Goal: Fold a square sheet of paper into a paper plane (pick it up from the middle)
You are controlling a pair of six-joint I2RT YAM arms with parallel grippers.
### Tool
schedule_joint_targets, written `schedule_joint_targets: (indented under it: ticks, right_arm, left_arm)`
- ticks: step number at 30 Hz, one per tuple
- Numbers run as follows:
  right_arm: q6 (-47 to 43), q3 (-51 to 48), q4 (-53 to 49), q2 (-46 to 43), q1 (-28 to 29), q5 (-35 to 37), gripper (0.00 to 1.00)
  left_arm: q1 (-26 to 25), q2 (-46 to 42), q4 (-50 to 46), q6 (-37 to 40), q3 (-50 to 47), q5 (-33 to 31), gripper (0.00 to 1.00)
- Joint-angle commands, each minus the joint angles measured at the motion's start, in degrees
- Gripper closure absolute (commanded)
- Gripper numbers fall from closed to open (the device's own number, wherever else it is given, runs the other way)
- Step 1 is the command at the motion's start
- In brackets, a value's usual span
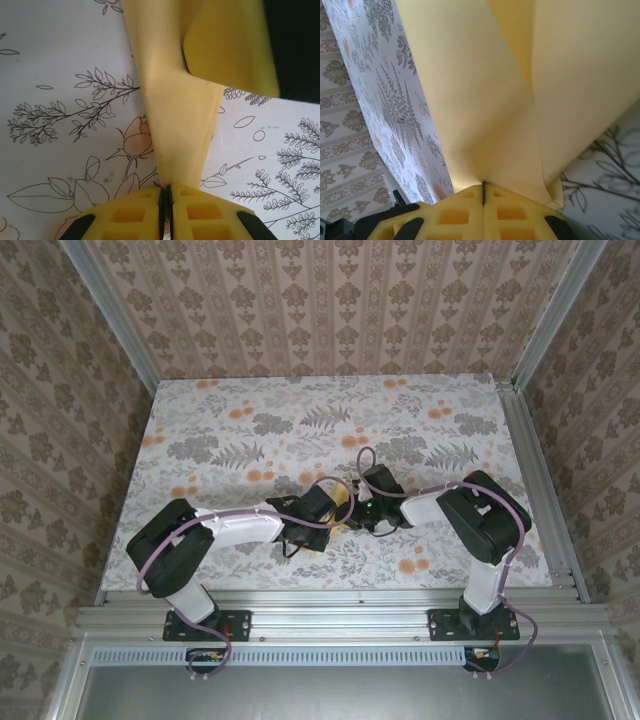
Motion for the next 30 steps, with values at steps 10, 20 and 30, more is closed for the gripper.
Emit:
schedule_joint_targets:
  ticks: [10, 20, 30]
  right_arm:
    - [-4.78, 2.2, -7.31, 3.36, 0.75, 3.99, 0.98]
    - [-10.29, 3.08, -14.17, 4.21, 1.19, 6.92, 1.0]
    - [-11.14, 2.77, -14.4, 4.82, 1.44, 7.26, 1.0]
  left_arm:
    - [0.79, 8.49, 5.2, 1.3, -4.35, 2.6, 0.86]
    - [4.56, -0.06, 4.17, 0.92, 0.9, 6.51, 0.78]
    - [9.93, 0.66, 9.45, -0.04, 2.95, 12.55, 0.81]
